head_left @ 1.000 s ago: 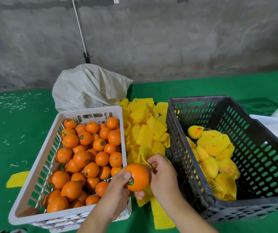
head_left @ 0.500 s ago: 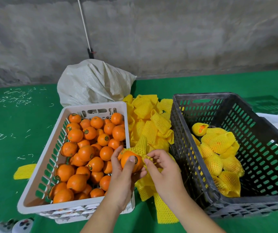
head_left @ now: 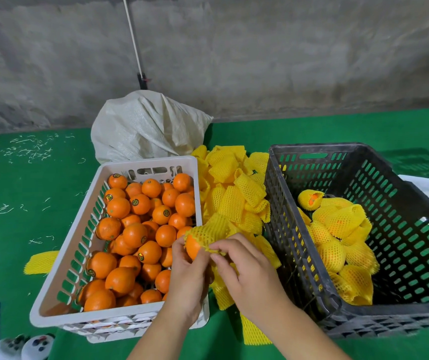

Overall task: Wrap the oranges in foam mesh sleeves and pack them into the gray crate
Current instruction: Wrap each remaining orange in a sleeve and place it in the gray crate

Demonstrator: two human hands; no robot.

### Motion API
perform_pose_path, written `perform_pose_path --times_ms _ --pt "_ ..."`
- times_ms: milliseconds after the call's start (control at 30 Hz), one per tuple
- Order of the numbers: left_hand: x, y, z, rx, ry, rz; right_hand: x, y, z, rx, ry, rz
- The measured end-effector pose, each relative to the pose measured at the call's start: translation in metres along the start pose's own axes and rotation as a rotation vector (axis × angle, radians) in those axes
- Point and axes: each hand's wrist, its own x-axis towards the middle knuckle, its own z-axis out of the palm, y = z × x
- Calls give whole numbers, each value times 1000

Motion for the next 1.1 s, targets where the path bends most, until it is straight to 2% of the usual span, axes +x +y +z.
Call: perform_pose_path --times_ms 100,200,300,433,600,667,733,800,867,933,1000,1100 --pt "2 -3 -4 -29 -14 -24 -2 0 3 -8 -27 14" --pt "-1 2 -11 -88 -166 -57 -4 7 6 -12 -23 113" --pt "-1 1 -12 20 -238 -5 -3 12 5 -5 17 177" --pt "0 -4 -4 87 -105 71 1 8 -2 -26 86 137" --pt "7 -5 4 98 77 185 5 0 -6 -5 85 11" --pt "8 -3 8 120 128 206 4 -1 -6 92 100 92" --pt "10 -1 12 137 154 220 6 -8 -6 312 139 340" --pt "10 1 14 241 125 325 13 -15 -6 692 27 690" --pt "9 -1 10 405 17 460 19 -16 -9 1047 -127 884" --pt "9 0 0 524 -116 473 22 -14 -18 1132 -166 897" --pt "11 4 -14 580 -235 443 22 -7 -25 1129 -130 844" --pt "13 11 -22 686 -271 490 18 2 -29 1173 -12 883"
